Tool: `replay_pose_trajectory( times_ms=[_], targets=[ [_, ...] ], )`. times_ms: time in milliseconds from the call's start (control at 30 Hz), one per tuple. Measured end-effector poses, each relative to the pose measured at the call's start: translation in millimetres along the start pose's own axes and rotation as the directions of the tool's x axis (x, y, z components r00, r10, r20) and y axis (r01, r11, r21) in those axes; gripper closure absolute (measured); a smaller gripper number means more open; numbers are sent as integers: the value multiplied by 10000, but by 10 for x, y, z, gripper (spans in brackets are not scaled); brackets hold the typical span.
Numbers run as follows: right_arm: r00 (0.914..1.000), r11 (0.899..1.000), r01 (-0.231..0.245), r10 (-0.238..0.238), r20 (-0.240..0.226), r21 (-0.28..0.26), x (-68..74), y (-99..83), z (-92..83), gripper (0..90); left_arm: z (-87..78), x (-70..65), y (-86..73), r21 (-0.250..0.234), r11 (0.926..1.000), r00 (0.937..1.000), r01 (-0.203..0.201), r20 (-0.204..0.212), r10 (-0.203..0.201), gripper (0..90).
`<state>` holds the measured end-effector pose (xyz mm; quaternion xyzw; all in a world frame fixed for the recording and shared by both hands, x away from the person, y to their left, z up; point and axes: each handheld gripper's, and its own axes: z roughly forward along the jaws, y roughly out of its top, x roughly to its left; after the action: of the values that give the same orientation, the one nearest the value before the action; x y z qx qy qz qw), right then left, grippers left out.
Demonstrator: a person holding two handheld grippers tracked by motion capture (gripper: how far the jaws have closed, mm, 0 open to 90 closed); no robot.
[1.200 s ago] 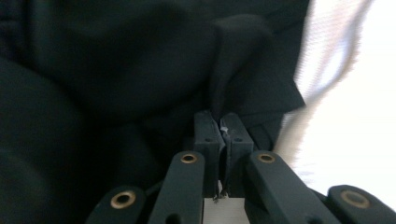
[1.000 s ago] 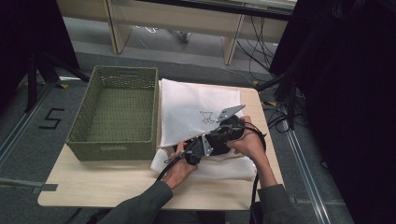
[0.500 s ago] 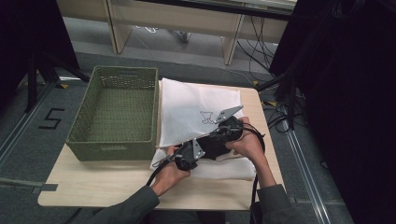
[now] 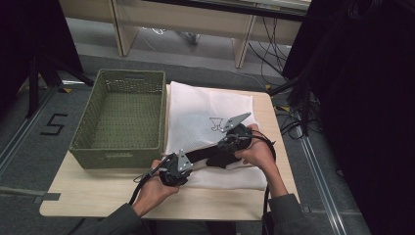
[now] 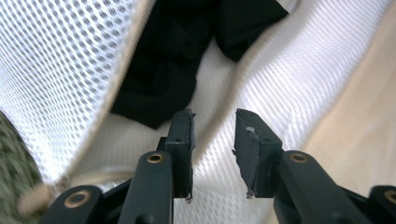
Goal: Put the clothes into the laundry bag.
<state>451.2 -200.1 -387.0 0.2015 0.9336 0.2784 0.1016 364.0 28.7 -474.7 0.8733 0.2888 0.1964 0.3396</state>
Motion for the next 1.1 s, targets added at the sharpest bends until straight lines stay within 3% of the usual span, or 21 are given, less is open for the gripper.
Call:
replay_pose_trajectory(
  times_ms=[133,400,567,600,733,933,1100],
  targets=[
    [9999,9994,-89,92,-82,328,23,-17,61,888,-30,-34,-52,90,9999,9994,100,319,-102,672],
    [9987,9925,-70,132,-502,1221,65,-65,245,887,-43,-123,-144,520,9985,9968,-178,786,137,650],
    [9950,9801,210,-12,-999,1974,120,-100,444,887,49,-190,-173,722,9972,9950,-210,984,138,653],
    [9946,9753,17,212,-1013,2208,136,-112,477,887,59,-197,-173,738,9970,9950,-236,987,162,654],
    [9914,9633,127,228,-1291,2683,147,-171,643,887,71,-210,-155,694,9973,9929,-260,1174,177,655],
    [9941,9625,243,52,-1081,2701,138,-182,747,887,140,-210,-148,747,9968,9910,-269,1330,168,662],
    [9956,9632,173,83,-937,2684,102,-214,811,887,201,-195,-149,829,9957,9900,-402,1379,285,826]
  ],
)
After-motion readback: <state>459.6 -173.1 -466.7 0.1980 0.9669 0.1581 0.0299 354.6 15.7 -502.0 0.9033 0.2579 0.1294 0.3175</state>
